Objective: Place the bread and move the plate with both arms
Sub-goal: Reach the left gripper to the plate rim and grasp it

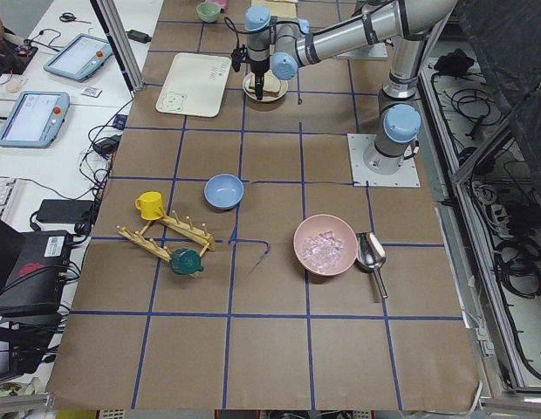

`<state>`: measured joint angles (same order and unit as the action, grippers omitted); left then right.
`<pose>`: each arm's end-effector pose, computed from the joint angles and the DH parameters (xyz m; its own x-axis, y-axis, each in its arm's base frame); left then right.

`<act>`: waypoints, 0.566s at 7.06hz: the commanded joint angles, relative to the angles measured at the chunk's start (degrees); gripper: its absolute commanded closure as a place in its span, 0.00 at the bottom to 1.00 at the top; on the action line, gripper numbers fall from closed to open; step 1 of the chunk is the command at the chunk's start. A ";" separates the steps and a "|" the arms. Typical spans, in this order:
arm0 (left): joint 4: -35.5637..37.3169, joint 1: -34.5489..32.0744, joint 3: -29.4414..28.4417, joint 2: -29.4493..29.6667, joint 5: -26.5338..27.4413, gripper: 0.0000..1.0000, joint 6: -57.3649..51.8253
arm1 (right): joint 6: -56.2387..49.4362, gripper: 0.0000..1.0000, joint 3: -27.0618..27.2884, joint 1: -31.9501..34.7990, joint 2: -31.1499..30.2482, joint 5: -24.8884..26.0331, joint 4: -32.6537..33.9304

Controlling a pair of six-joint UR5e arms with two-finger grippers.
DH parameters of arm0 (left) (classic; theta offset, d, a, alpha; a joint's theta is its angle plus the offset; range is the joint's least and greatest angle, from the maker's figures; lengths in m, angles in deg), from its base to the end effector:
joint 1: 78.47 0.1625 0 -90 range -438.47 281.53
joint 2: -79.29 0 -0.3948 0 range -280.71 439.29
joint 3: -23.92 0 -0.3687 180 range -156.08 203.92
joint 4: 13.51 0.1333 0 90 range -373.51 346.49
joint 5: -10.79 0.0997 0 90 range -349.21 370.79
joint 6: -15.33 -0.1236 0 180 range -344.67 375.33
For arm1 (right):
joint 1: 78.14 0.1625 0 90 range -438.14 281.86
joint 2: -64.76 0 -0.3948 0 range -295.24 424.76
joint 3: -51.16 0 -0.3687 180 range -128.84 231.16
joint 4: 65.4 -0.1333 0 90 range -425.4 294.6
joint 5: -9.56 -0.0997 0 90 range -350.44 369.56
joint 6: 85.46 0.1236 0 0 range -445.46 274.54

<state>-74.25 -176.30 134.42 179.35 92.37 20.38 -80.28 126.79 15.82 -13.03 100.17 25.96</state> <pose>-0.2158 -0.4582 0.2393 -0.9886 0.0438 0.1438 0.0494 0.9982 0.0355 0.1703 -0.5486 0.4450 -0.9998 0.0218 0.0050 0.0214 0.9978 -0.0621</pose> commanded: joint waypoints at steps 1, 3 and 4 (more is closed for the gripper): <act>4.48 -1.05 0.24 4.42 -3.27 0.02 -0.04 | -0.18 0.00 -0.14 -0.71 -2.08 -1.30 -1.97; 6.87 -2.02 0.07 7.60 -3.01 0.09 -1.26 | -0.09 0.00 2.41 -0.10 -4.38 -1.48 -1.19; 7.05 -1.93 -0.19 8.04 -3.01 0.34 -1.96 | -0.35 0.00 2.59 -0.18 -5.17 -1.49 -1.18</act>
<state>-67.76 -178.17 134.46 186.37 89.31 19.27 -80.43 128.68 15.57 -17.23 98.80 24.64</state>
